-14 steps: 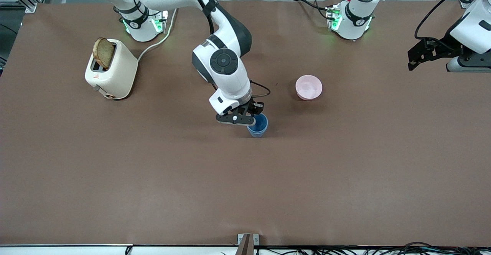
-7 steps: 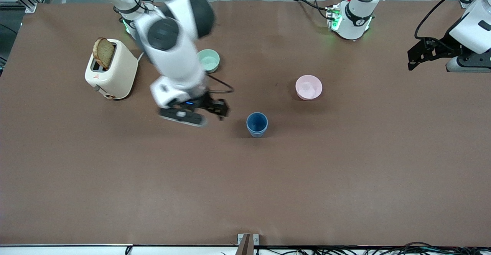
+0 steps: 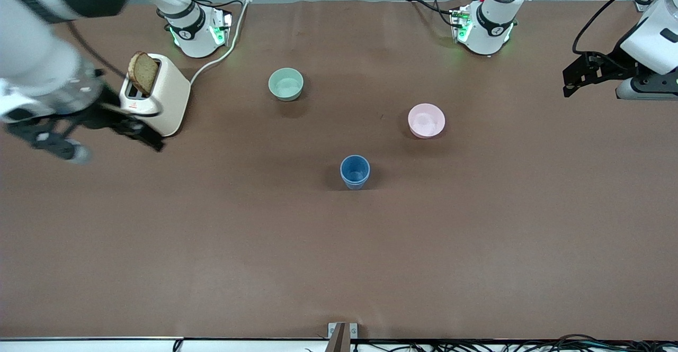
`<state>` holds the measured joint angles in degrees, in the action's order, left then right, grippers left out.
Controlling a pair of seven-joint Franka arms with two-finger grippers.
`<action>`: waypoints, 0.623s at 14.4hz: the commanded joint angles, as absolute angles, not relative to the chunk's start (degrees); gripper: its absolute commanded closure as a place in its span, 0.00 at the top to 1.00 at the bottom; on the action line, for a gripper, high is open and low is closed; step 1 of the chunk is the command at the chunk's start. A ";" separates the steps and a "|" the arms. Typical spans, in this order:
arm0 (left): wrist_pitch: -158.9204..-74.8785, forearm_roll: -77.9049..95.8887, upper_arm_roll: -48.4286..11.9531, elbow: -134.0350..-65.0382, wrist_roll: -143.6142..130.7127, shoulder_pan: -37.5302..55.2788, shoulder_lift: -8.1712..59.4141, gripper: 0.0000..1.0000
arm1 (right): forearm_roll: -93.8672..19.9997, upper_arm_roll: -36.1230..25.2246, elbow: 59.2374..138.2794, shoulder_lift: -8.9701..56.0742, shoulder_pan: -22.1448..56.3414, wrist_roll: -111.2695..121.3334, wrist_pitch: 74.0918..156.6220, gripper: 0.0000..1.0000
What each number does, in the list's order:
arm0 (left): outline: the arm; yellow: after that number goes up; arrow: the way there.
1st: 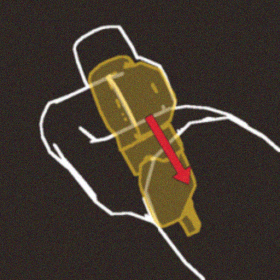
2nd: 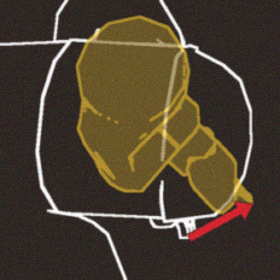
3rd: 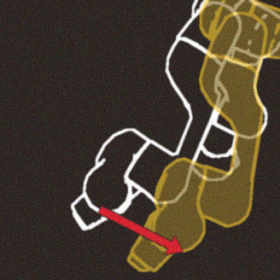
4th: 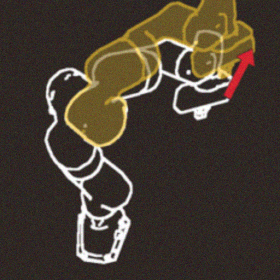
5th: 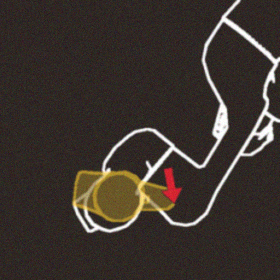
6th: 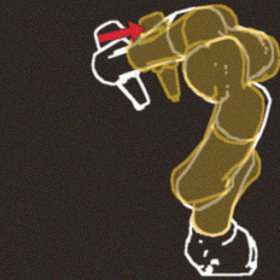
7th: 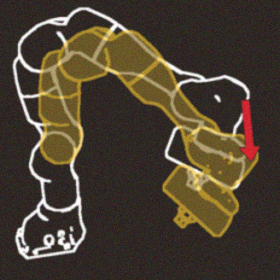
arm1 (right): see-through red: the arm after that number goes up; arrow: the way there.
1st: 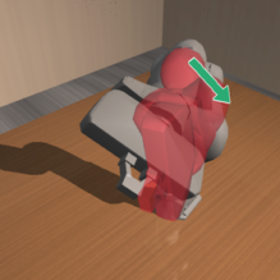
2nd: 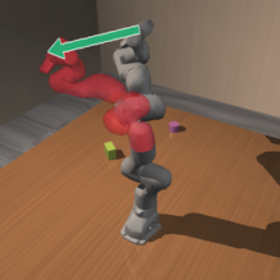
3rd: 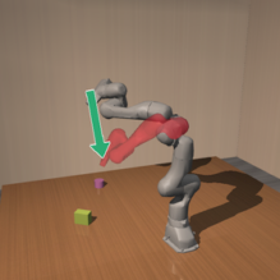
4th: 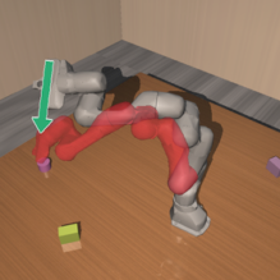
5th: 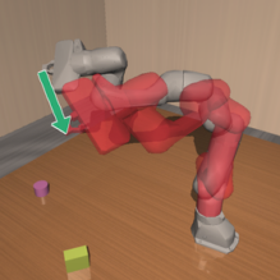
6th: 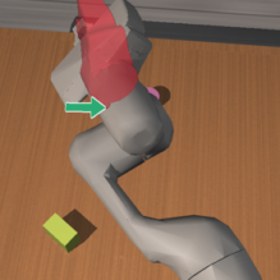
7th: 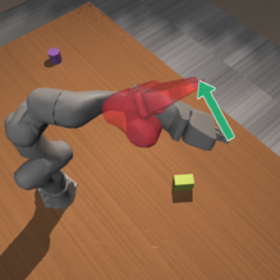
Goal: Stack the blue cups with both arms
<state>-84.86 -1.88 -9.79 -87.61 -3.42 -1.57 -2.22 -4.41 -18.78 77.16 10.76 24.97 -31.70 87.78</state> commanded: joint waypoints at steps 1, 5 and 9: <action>-84.29 -0.88 -9.84 -87.80 -2.37 -1.93 -2.90 1.00 | -4.22 -9.34 79.28 6.95 8.22 -22.02 85.70 1.00; -84.38 -0.88 -9.84 -87.63 -2.37 -1.93 -2.73 1.00 | -0.98 -5.12 82.96 3.17 -1.21 -7.68 82.88 1.00; -84.29 -0.97 -9.84 -87.19 -2.37 -2.02 -2.64 1.00 | 0.35 -0.80 92.62 -3.33 -4.22 -5.19 89.98 1.00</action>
